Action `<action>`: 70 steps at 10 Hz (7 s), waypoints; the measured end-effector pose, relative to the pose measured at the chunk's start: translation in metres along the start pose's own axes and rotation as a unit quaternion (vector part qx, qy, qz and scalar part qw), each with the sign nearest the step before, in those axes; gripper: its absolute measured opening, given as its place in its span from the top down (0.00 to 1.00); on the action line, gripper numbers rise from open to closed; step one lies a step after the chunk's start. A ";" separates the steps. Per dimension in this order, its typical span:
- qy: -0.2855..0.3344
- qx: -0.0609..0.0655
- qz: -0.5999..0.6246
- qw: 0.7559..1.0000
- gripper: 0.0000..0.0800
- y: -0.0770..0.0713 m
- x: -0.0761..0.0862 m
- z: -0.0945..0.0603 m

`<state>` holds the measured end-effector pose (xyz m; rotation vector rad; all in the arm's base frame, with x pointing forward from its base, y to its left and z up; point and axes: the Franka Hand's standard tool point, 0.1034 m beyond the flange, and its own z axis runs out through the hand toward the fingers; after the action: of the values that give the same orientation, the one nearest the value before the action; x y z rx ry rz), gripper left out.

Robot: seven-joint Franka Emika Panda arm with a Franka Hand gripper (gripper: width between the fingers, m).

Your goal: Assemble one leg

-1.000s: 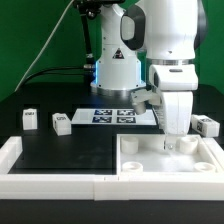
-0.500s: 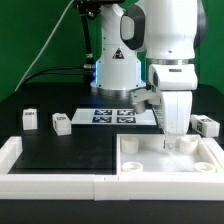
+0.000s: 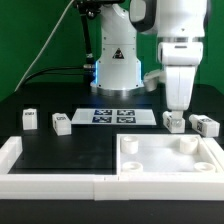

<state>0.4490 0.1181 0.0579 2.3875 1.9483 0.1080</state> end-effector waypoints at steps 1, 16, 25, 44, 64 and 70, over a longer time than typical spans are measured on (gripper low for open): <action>-0.001 -0.001 0.010 1.000 0.19 -0.003 0.005 -0.006; 0.013 0.033 0.567 0.823 0.19 -0.042 0.053 0.004; -0.276 0.226 0.464 0.811 0.19 -0.040 0.048 0.016; -0.401 0.254 0.477 0.740 0.31 -0.069 0.052 0.049; -0.210 0.148 0.552 0.793 0.64 -0.020 0.040 -0.019; 0.058 -0.004 0.596 0.801 0.64 0.008 0.024 -0.032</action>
Offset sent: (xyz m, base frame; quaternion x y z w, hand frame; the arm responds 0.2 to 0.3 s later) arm 0.0000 0.0000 0.0000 0.0000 0.0000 0.1790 0.9838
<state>0.4590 0.1395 0.0913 3.1873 0.1481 0.2963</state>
